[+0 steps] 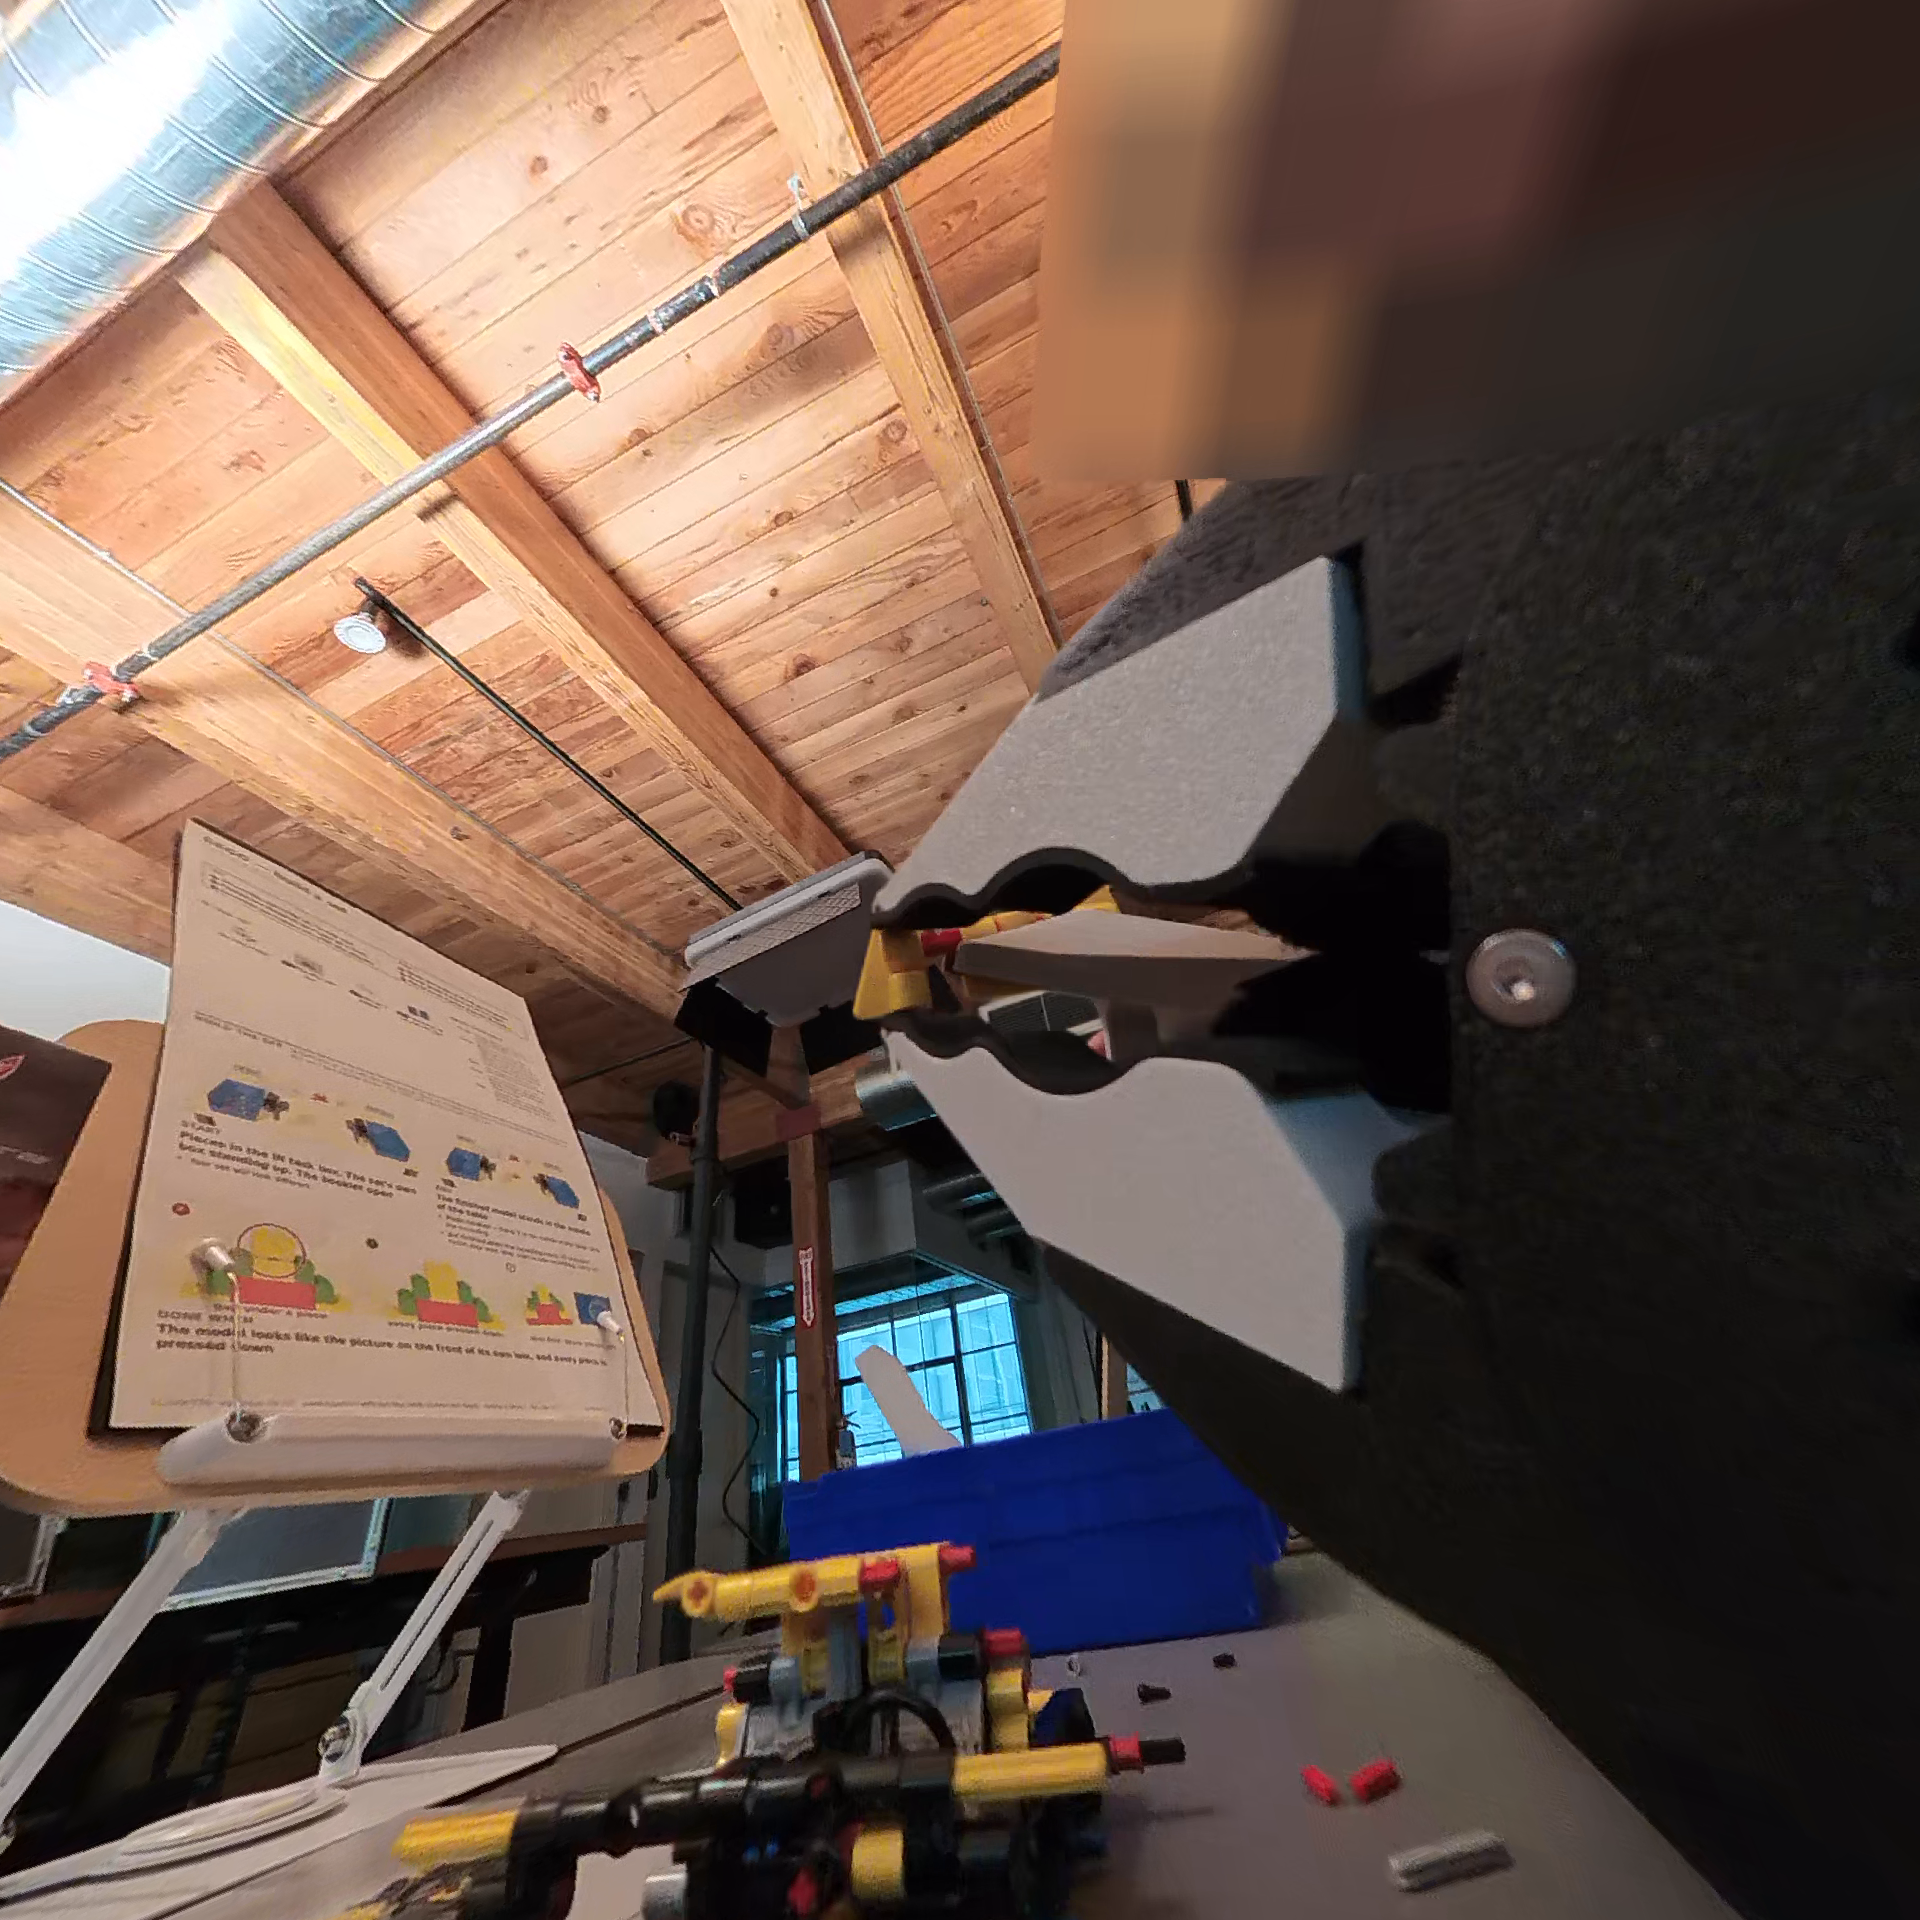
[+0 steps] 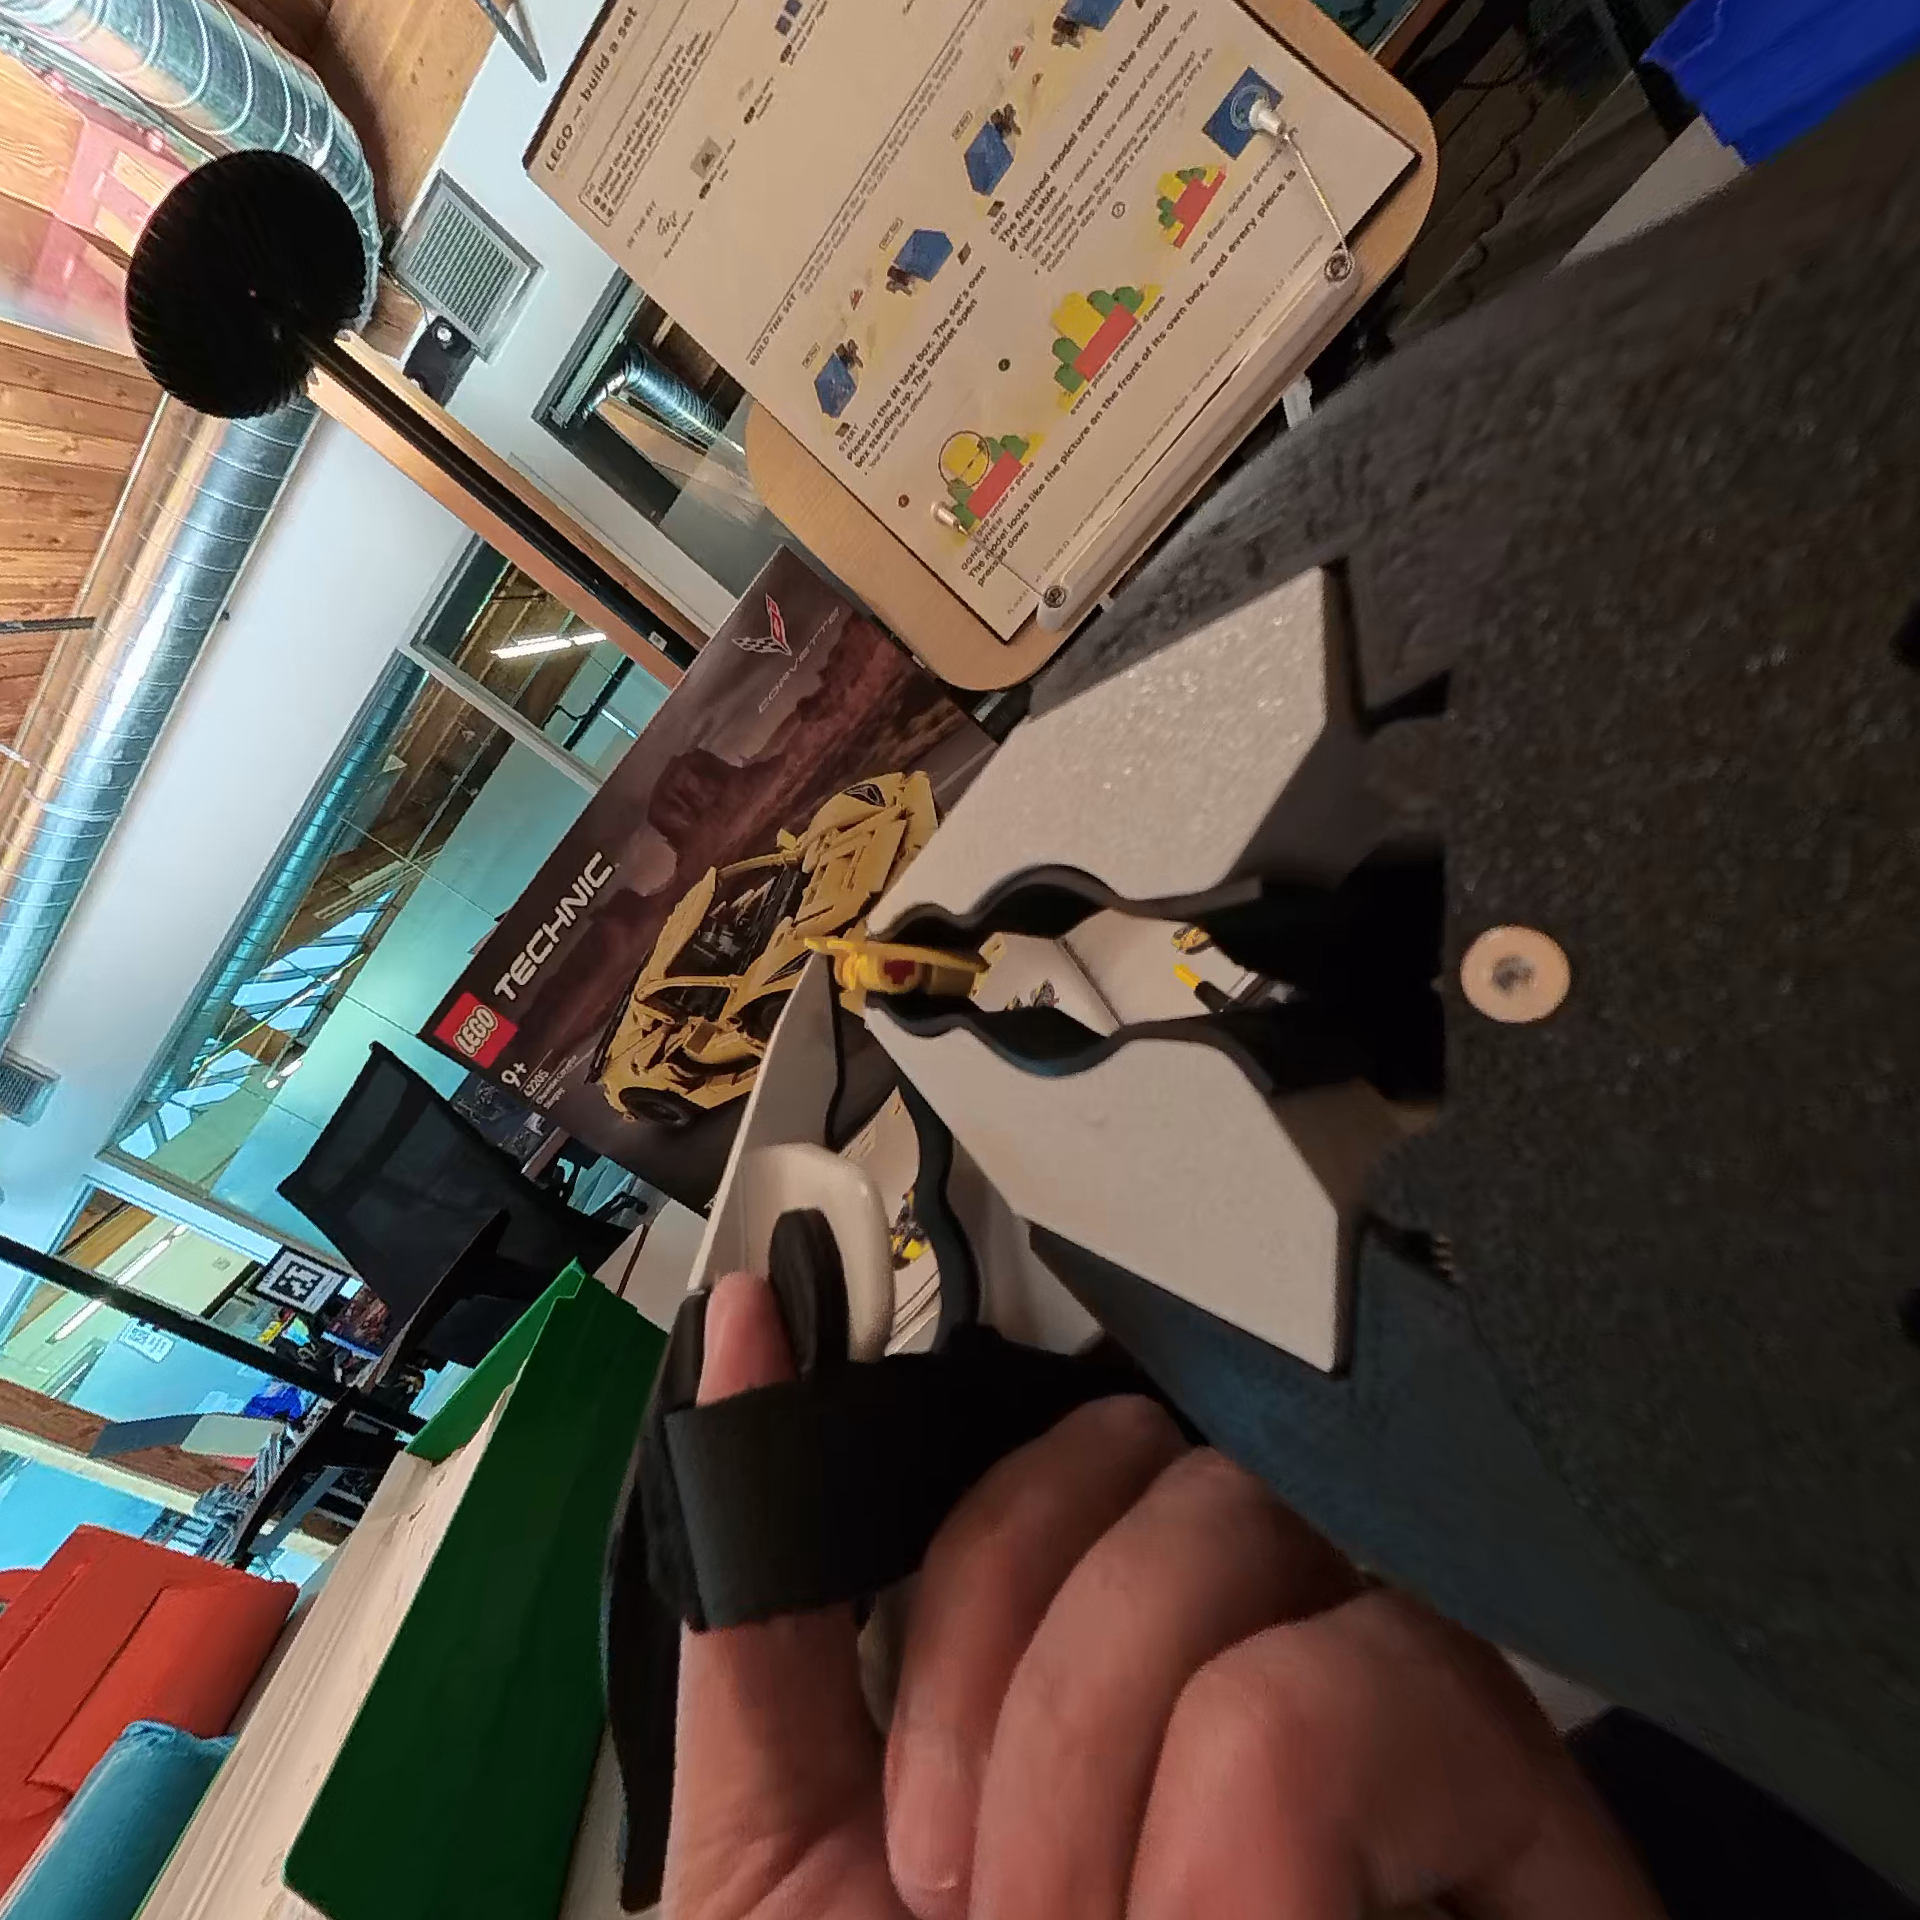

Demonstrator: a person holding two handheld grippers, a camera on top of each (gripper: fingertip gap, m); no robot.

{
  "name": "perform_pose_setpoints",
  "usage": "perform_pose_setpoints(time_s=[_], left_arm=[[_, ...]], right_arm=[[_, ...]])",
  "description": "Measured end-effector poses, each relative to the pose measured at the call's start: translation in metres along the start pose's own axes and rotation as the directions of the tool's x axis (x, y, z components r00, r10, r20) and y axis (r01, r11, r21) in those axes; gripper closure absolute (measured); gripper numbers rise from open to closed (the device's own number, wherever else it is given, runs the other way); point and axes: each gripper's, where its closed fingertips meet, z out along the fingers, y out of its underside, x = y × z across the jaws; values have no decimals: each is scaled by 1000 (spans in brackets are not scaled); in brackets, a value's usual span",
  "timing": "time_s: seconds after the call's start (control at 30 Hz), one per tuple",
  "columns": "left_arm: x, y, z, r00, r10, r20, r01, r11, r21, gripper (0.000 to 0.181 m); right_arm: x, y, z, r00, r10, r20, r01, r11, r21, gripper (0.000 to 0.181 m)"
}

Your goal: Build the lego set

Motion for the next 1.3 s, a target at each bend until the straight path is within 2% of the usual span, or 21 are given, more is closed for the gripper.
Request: perform_pose_setpoints(time_s=[0.4, 0.6, 0.8, 1.1, 1.3], left_arm=[[-2, 3, -4, 999, -28, -16, 29, 997, 70, 165], [-1, 5, -4, 997, 81, 3, -81, 996, 42, 165], [-4, 4, -4, 973, 230, 28, -231, 973, 11, 165], [-10, 2, -7, 968, 246, 50, -244, 969, -43, 165], [-12, 1, -11, 961, 265, 73, -261, 963, -66, 165]], right_arm=[[-1, 1, -3, 1000, -3, 1, 3, 1000, -5, 176], [-1, 0, -5, 999, 33, 14, -33, 999, 5, 175], [-1, 4, -3, 989, 137, 59, -138, 990, -1, 175], [-5, 11, -2, 919, 338, 204, -342, 940, -16, 175], [-10, 13, -2, 904, 354, 241, -357, 934, -31, 175]])
